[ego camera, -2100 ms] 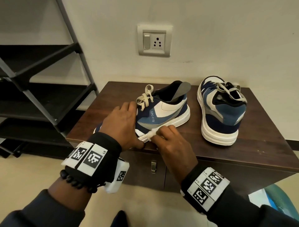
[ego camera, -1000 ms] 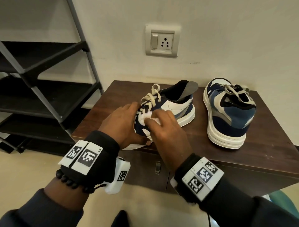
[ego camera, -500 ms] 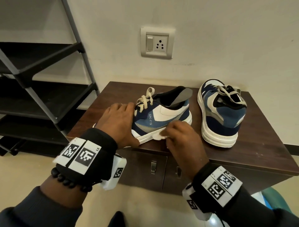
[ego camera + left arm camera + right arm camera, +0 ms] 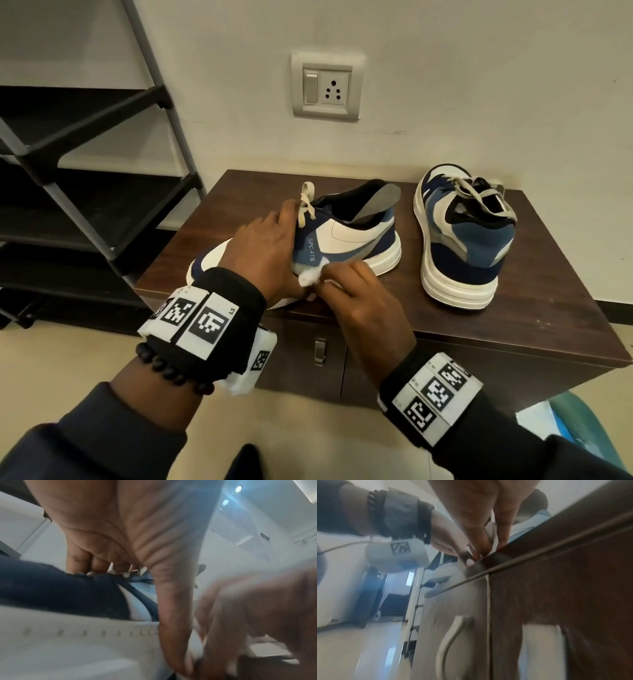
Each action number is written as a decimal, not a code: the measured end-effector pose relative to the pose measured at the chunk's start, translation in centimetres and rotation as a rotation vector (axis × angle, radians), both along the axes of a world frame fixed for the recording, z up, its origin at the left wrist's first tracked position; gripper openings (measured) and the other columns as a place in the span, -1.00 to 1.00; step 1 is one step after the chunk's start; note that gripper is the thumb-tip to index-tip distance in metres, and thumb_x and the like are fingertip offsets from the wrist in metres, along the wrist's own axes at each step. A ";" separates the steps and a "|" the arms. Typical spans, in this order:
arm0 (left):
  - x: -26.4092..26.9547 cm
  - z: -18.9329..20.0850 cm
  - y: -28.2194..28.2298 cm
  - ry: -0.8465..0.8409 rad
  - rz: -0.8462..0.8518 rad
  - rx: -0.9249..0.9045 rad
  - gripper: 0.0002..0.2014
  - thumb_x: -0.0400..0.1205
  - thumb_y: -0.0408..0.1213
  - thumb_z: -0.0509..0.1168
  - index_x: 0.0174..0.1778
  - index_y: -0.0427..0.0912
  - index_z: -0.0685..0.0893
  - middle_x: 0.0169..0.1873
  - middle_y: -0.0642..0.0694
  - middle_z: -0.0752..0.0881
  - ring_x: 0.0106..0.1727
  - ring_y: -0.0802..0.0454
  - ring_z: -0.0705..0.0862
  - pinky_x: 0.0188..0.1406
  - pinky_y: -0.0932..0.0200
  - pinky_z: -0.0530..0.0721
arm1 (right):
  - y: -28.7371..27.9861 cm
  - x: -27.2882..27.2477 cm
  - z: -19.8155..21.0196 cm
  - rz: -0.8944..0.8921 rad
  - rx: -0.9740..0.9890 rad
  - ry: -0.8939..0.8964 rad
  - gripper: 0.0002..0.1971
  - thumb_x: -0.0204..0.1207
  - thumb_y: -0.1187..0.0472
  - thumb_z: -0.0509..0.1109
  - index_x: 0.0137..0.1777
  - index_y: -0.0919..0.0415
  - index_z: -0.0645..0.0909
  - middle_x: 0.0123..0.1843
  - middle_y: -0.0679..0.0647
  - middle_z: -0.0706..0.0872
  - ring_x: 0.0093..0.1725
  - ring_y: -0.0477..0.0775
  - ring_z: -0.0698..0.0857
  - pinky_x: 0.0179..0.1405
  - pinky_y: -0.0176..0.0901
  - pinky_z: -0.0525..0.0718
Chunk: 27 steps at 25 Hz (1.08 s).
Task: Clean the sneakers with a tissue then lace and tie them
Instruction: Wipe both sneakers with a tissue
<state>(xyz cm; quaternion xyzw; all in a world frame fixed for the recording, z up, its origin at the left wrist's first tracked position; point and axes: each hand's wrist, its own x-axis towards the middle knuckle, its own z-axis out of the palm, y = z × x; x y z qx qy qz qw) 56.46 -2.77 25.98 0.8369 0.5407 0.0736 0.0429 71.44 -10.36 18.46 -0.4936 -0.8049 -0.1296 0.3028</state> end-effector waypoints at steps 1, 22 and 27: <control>-0.1 0.1 -0.1 0.015 -0.001 0.002 0.07 0.21 0.12 0.60 0.50 -0.07 0.10 0.34 -0.11 0.55 0.27 -0.11 0.59 0.28 -0.05 0.58 | -0.2 0.2 -0.3 -0.003 -0.043 -0.011 -0.70 0.31 0.37 0.58 0.06 0.25 0.71 0.04 0.13 0.69 -0.04 0.13 0.65 -0.32 -0.15 0.70; -0.9 1.0 0.7 0.024 -0.011 -0.070 0.07 0.10 0.10 0.66 0.42 -0.02 0.18 0.26 -0.07 0.61 0.19 -0.08 0.62 0.13 0.01 0.65 | 0.3 0.3 0.5 0.040 -0.016 0.092 -0.72 0.41 0.32 0.53 0.13 0.24 0.68 0.08 0.15 0.69 0.02 0.12 0.64 -0.15 -0.10 0.69; -1.1 1.6 1.1 0.011 0.000 -0.127 0.01 0.08 0.12 0.67 0.34 -0.02 0.25 0.24 -0.07 0.63 0.18 -0.09 0.63 0.05 0.08 0.59 | -0.5 0.4 0.2 0.046 -0.019 0.039 -0.73 0.39 0.36 0.54 0.09 0.25 0.70 0.04 0.13 0.70 -0.02 0.12 0.63 -0.22 -0.08 0.69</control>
